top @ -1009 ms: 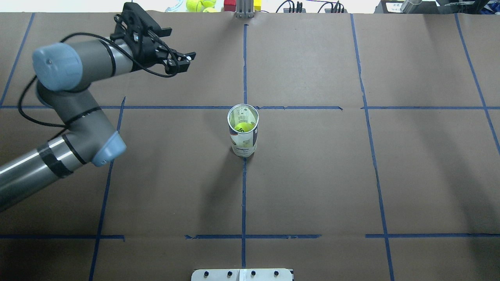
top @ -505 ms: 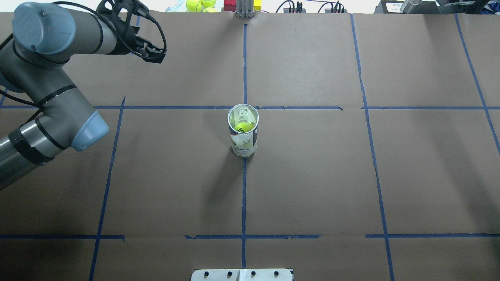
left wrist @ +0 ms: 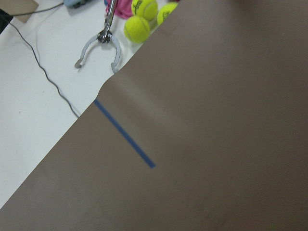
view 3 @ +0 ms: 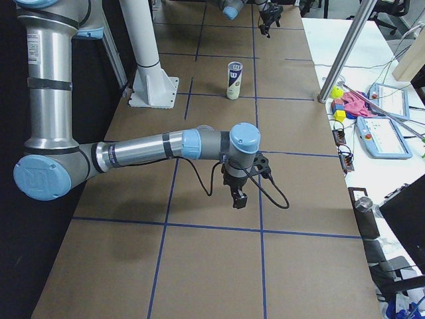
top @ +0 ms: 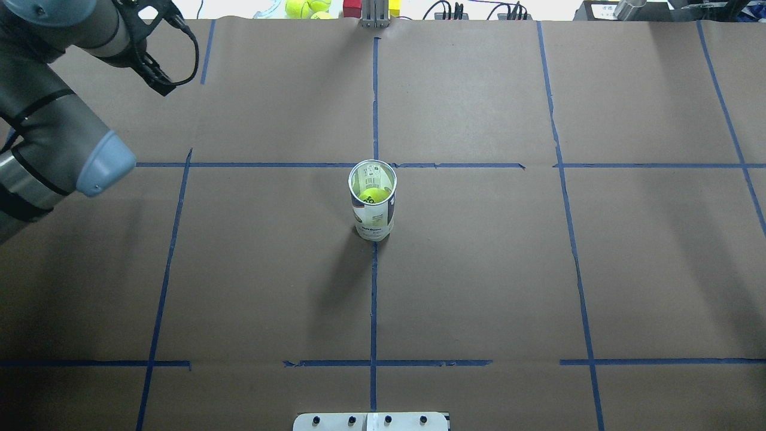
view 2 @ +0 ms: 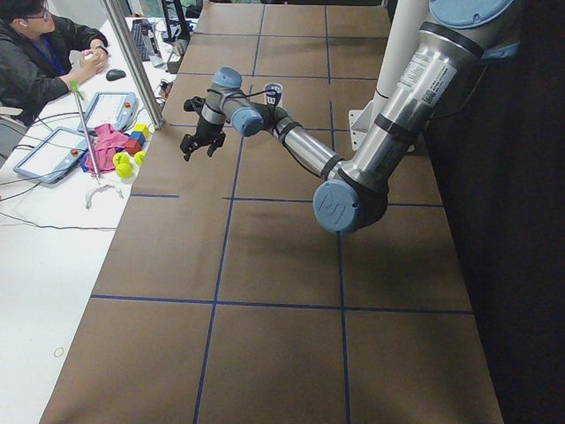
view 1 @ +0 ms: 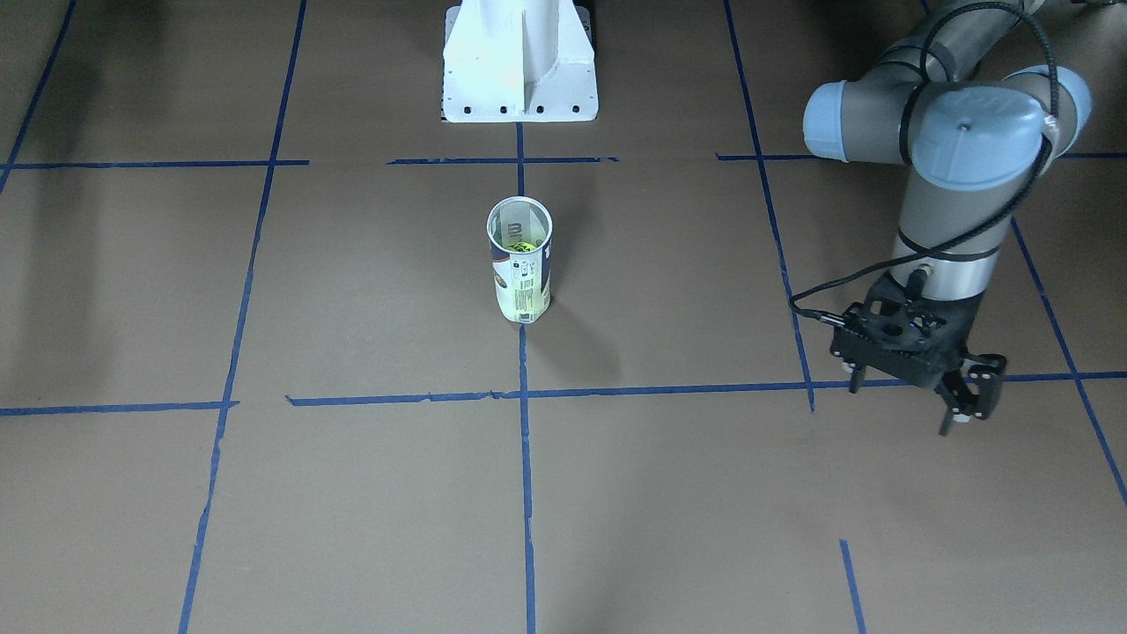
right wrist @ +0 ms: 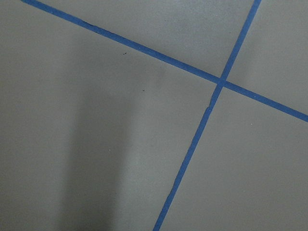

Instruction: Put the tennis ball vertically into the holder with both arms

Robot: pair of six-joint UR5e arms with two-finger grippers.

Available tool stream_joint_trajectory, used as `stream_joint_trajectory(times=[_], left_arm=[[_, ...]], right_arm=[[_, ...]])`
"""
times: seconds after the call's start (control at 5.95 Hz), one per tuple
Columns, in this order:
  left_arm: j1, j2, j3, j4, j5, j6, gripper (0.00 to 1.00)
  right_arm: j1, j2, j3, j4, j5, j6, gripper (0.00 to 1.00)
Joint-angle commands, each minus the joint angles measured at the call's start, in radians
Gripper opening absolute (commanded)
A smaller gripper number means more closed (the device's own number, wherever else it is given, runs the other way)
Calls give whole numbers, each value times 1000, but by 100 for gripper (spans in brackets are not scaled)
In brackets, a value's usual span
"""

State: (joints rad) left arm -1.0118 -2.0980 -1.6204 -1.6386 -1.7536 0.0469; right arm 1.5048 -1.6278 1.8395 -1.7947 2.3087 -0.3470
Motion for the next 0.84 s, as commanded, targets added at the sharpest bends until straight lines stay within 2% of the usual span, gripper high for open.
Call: stream_joint_trajectory(times=[0.0,0.17,0.34,0.5,0.67], left_arm=[[-174,10,5,238,-164,132,100],[-329,22,46,401,-383,133,100],[-397,76,63,461,-455,133,100],[-422,181,56,456,-483,134,100],[-482,238,68,451,-495,142,100]], right_arm=[[0,-3,-61,41,0,2,100],[0,-10,-174,170,11,14,100],[0,-10,-199,217,23,105,100],[0,-7,-189,228,21,178,100],[0,-6,-189,233,21,180,100]])
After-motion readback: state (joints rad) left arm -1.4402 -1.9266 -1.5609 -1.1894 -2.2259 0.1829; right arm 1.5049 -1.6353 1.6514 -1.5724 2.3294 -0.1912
